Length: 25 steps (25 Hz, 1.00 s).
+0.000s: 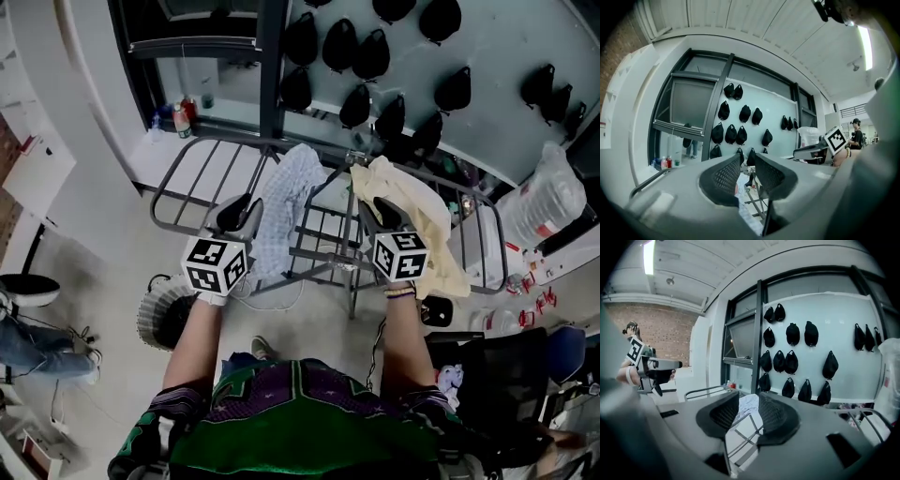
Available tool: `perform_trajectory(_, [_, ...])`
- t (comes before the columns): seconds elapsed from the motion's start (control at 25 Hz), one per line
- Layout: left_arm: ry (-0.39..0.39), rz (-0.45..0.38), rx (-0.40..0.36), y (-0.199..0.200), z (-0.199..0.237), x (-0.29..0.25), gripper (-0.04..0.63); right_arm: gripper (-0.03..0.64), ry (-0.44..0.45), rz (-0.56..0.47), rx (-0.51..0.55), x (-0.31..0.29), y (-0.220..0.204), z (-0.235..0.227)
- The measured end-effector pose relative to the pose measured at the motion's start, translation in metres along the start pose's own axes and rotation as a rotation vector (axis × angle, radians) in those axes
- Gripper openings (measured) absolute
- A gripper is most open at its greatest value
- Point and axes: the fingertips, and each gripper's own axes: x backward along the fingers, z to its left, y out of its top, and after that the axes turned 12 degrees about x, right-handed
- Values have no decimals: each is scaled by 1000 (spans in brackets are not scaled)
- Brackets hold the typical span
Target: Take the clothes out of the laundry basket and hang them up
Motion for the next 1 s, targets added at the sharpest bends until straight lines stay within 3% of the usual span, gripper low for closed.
perform_trajectory(0.68, [39, -16, -22, -40, -190, 107, 107, 117, -3, -108, -56, 243, -39, -9])
perform_trajectory(1.0, [1, -45, -57, -25, -239, 134, 107, 117, -36, -185, -66, 304, -15, 0])
